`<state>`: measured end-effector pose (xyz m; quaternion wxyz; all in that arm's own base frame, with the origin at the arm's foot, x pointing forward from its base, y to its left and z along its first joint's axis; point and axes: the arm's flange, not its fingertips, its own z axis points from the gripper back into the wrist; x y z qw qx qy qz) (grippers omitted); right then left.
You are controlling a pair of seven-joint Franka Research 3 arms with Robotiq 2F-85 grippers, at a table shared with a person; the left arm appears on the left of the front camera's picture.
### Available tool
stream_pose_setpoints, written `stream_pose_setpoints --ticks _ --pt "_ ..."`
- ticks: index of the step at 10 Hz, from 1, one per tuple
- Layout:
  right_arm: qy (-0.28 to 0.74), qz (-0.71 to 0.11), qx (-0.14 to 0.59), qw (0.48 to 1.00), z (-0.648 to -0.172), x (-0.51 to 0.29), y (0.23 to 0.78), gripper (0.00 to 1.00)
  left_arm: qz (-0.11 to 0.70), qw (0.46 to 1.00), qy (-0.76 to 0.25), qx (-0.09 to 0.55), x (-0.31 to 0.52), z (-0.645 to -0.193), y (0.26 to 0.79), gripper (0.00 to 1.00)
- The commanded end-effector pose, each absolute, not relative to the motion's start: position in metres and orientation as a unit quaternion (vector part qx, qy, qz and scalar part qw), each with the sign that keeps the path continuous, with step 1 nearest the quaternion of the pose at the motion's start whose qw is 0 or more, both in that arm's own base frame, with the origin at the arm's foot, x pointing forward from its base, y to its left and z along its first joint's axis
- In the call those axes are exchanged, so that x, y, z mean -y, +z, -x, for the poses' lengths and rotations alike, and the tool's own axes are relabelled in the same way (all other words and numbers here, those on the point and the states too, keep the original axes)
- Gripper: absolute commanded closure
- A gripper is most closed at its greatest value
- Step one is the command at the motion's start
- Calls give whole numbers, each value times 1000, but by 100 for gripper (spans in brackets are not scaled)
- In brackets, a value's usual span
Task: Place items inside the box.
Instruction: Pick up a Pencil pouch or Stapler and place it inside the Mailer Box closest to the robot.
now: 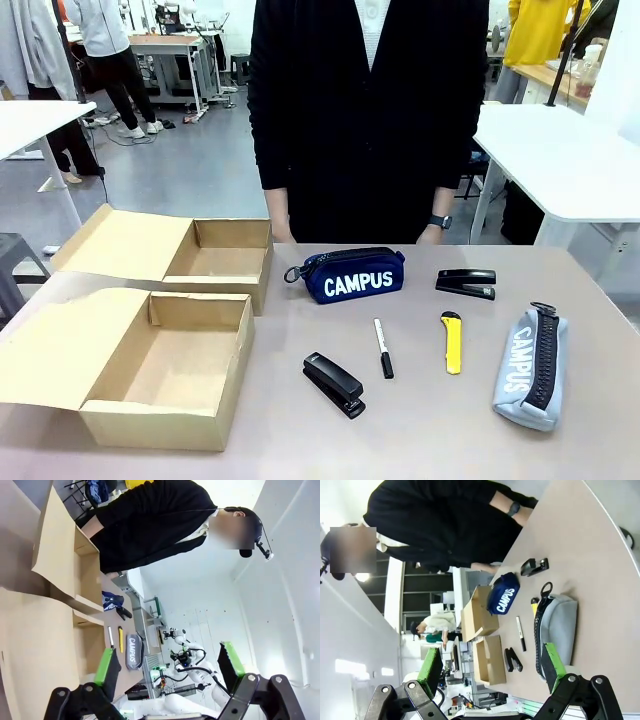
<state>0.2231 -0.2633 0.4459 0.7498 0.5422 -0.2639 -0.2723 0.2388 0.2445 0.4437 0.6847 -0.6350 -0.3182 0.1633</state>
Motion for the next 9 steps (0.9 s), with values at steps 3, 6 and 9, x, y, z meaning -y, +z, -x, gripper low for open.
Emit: stream_pose_setpoints --ticks 3,6,9 --pt "-183 -513 231 806 -232 255 440 0 630 686 154 330 -243 -240 446 0" --pt "-7 -416 220 883 -287 193 459 0 630 686 154 330 -243 -240 446 0" --pt "-42 -446 246 859 -242 264 464 0 630 686 154 330 -243 -240 446 0"
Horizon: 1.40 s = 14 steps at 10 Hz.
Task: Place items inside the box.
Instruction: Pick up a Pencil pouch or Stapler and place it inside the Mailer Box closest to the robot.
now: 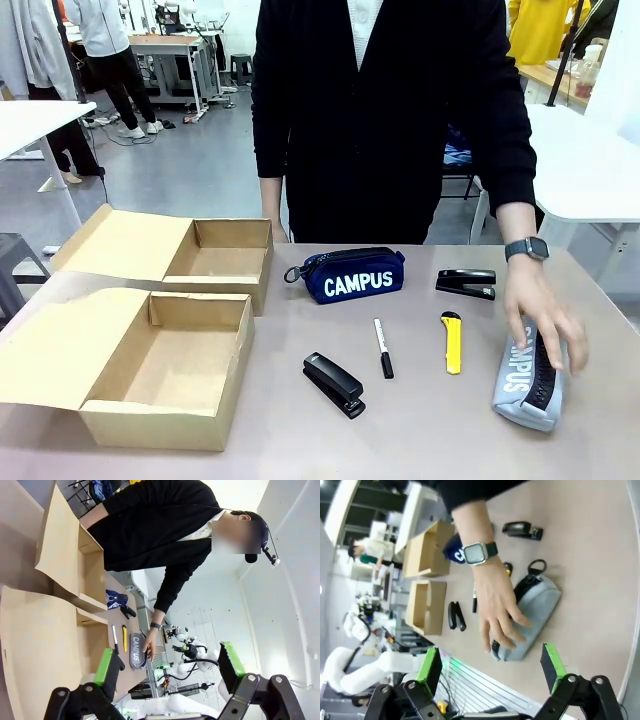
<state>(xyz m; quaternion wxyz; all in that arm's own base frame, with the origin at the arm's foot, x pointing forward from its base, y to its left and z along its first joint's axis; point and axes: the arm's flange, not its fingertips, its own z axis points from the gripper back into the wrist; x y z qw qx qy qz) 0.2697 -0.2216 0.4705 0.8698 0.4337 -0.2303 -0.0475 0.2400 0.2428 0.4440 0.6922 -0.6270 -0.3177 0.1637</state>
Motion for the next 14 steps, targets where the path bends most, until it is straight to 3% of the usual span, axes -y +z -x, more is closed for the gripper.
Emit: stream_pose_setpoints --ticks 1,3,4,6,7,8,10,12,14 --pt "-42 -453 245 856 -212 290 454 0 630 686 154 330 -243 -240 446 0" --pt "-86 -490 290 818 -174 316 430 0 630 686 154 330 -243 -240 446 0" --pt "-70 -453 255 851 -199 283 452 0 630 686 154 330 -243 -240 446 0" --pt "-70 -453 255 851 -199 283 452 0 630 686 154 330 -243 -240 446 0" --pt "-80 -466 266 840 -177 299 440 0 630 686 154 330 -243 -240 446 0" --pt "-52 -424 258 867 -193 275 446 0 630 686 154 330 -243 -240 446 0" --pt "121 -360 232 895 -248 206 458 0 630 686 154 330 -243 -240 446 0" --pt "266 -322 165 893 -324 118 453 0 630 686 154 330 -243 -240 446 0" --pt "338 -282 103 892 -360 34 430 0 630 686 154 330 -243 -240 446 0"
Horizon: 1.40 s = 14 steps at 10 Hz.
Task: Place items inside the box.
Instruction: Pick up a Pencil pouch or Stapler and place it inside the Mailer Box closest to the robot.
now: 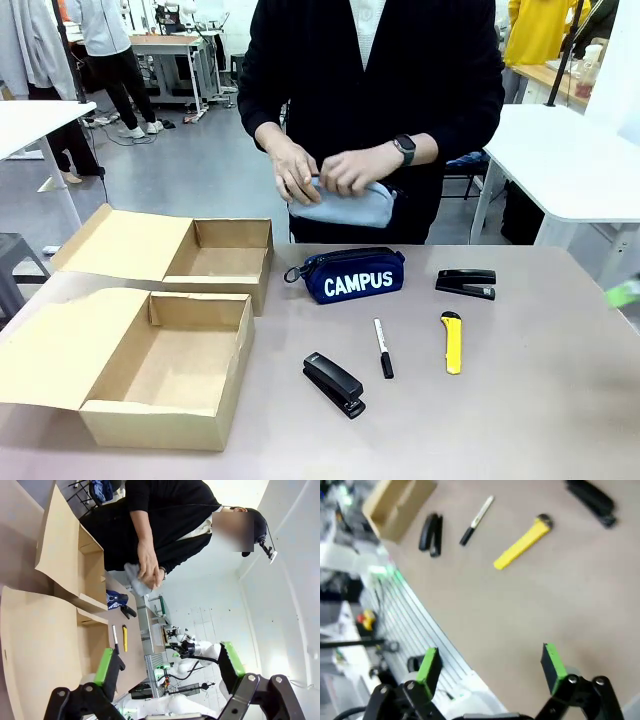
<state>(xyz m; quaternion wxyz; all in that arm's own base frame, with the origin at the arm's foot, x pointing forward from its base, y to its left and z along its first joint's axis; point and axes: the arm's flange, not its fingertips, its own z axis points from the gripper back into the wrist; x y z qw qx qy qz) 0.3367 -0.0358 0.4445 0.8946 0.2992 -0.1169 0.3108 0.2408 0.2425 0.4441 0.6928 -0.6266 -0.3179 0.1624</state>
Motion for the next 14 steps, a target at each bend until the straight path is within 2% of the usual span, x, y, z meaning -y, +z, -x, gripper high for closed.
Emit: stream_pose_setpoints --ticks 1,2,4,5,6,7,10,14 --pt "291 -257 118 914 -362 24 428 0 630 686 154 330 -243 -240 446 0" --pt "311 -299 117 895 -337 36 444 0 630 686 154 330 -243 -240 446 0" --pt "311 -299 117 895 -337 36 444 0 630 686 154 330 -243 -240 446 0" --pt "324 -284 107 896 -351 14 432 0 630 686 154 330 -243 -240 446 0" --pt "408 -257 118 868 -375 2 435 0 630 686 154 330 -243 -240 446 0" --pt "433 -206 148 865 -407 -1 438 0 630 686 154 330 -243 -240 446 0" --pt "548 -151 140 811 -501 -28 432 0 630 686 154 330 -243 -240 446 0" --pt "595 -96 138 786 -588 -43 385 0 630 686 154 330 -243 -240 446 0"
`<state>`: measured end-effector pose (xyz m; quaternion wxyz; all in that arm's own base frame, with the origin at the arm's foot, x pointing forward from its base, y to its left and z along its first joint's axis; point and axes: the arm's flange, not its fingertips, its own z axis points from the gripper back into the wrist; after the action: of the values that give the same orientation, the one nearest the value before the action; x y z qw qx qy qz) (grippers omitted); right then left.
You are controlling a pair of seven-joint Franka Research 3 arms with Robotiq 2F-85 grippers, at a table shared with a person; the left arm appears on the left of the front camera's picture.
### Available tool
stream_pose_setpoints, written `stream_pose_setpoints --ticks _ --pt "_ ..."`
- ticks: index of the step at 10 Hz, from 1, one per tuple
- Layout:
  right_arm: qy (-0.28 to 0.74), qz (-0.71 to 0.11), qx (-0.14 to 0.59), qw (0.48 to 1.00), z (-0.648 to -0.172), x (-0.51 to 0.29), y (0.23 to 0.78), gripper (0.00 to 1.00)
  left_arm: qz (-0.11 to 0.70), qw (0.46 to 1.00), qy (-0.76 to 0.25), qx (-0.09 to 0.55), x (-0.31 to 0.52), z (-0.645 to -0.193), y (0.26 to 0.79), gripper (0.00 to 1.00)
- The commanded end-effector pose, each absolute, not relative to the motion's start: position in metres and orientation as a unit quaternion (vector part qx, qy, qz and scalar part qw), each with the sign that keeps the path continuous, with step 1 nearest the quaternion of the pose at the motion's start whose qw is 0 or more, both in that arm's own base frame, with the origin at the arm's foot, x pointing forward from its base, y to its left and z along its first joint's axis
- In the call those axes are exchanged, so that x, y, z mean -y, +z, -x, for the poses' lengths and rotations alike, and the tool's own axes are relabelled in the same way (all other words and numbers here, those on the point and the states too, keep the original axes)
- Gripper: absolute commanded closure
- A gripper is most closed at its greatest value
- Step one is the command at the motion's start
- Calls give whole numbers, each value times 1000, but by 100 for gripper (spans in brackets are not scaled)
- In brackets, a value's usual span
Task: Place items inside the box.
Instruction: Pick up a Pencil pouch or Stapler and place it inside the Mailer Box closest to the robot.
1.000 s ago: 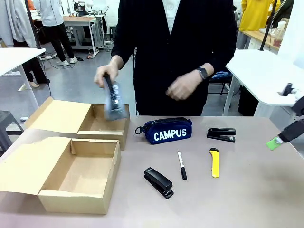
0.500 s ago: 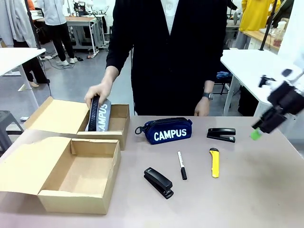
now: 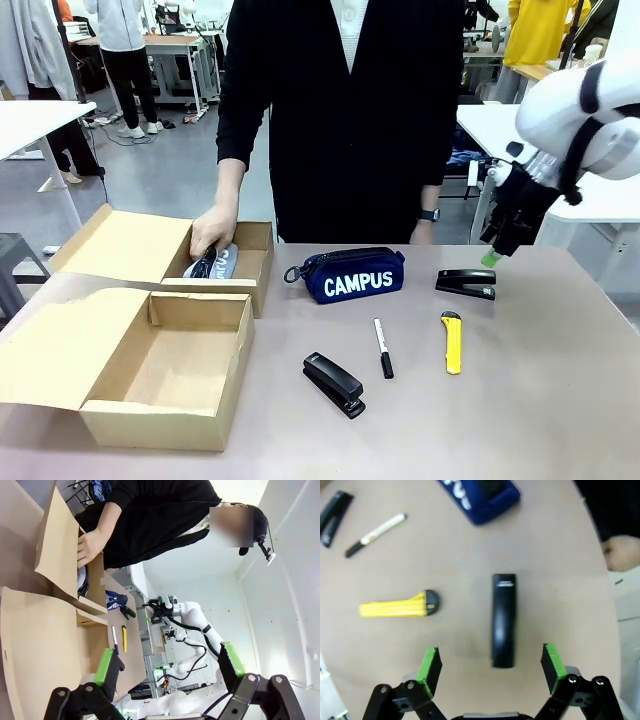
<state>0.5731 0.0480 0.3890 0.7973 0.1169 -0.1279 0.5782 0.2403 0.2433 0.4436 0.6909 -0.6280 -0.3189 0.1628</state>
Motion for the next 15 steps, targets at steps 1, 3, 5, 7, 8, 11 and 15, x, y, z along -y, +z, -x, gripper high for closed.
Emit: stream_pose_setpoints --ticks 1,3,5,7,8,11,15 --pt "602 -98 137 780 -604 -46 370 0 630 686 154 330 -243 -240 446 0" --pt "609 -121 105 777 -624 -51 342 0 630 686 154 330 -243 -240 446 0" --pt "613 -126 103 773 -626 -59 324 0 630 686 154 330 -243 -240 446 0" --pt "621 -123 81 770 -622 -69 303 0 630 686 154 330 -243 -240 446 0" --pt "622 -115 73 771 -621 -74 298 0 630 686 154 330 -243 -240 446 0" --pt "628 -101 57 769 -619 -86 296 0 630 686 154 330 -243 -240 446 0" --pt "621 -91 28 778 -619 -94 289 0 630 686 154 330 -243 -240 446 0"
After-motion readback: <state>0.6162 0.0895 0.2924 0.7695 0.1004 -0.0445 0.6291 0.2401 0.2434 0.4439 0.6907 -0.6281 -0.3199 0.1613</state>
